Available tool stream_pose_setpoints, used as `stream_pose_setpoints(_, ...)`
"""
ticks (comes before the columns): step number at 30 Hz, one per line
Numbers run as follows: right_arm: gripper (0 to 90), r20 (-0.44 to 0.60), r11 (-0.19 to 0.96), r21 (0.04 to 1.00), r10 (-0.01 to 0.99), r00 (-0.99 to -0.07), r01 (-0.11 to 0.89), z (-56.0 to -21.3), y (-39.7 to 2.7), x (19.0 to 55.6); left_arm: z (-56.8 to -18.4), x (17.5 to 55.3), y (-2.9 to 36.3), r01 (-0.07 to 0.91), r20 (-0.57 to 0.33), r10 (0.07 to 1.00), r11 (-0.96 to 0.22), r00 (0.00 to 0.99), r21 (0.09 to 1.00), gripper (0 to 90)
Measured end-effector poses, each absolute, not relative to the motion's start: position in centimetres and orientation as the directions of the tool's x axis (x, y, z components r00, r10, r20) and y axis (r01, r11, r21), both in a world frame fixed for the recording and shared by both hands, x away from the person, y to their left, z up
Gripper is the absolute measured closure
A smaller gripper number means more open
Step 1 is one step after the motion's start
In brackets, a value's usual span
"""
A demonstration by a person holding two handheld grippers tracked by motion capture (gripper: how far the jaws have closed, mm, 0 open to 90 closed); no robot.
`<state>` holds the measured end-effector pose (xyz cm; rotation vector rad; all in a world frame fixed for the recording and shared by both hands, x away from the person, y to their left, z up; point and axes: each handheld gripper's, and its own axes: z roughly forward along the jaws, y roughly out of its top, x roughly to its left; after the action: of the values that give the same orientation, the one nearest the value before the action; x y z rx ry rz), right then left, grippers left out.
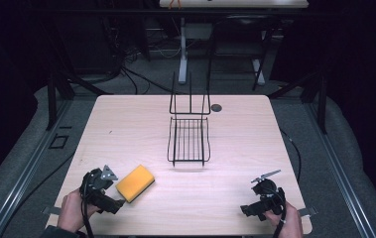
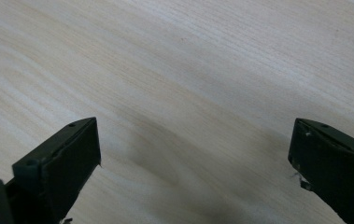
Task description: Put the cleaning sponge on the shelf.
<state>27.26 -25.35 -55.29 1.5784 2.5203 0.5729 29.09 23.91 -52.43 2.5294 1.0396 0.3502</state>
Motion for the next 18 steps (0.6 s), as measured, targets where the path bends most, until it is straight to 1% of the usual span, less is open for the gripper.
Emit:
stream_pose_setpoints(4, 2.6, 0.087, 0.406, 0.360, 0.882, -0.463, 0.840, -55.3, -25.0, 27.0, -52.4, 29.0, 24.0, 0.627, 0.080, 0.724, -0.642, 0.685, 0.441, 0.1)
stream_pose_setpoints(5, 2.7, 0.082, 0.415, 0.358, 0.879, -0.471, 0.837, -55.3, -25.0, 26.9, -52.3, 29.1, 23.8, 0.638, 0.061, 0.731, -0.631, 0.680, 0.442, 0.1)
stream_pose_setpoints(10, 3.1, 0.090, 0.409, 0.354, 0.881, -0.465, 0.841, -55.3, -25.2, 27.1, -52.2, 29.2, 23.2, 0.653, 0.023, 0.731, -0.624, 0.682, 0.429, 0.1)
stream_pose_setpoints(11, 3.1, 0.090, 0.409, 0.354, 0.881, -0.465, 0.841, -55.3, -25.2, 27.1, -52.2, 29.2, 23.2, 0.653, 0.023, 0.731, -0.624, 0.682, 0.429, 0.1)
stream_pose_setpoints(12, 3.1, 0.090, 0.409, 0.356, 0.880, -0.466, 0.840, -55.3, -25.2, 27.1, -52.3, 29.4, 22.8, 0.656, 0.025, 0.727, -0.634, 0.686, 0.409, 0.2)
stream_pose_setpoints(18, 3.4, 0.085, 0.423, 0.354, 0.874, -0.479, 0.834, -55.4, -24.9, 27.1, -52.0, 30.2, 21.7, 0.646, 0.029, 0.714, -0.650, 0.700, 0.400, 0.1)
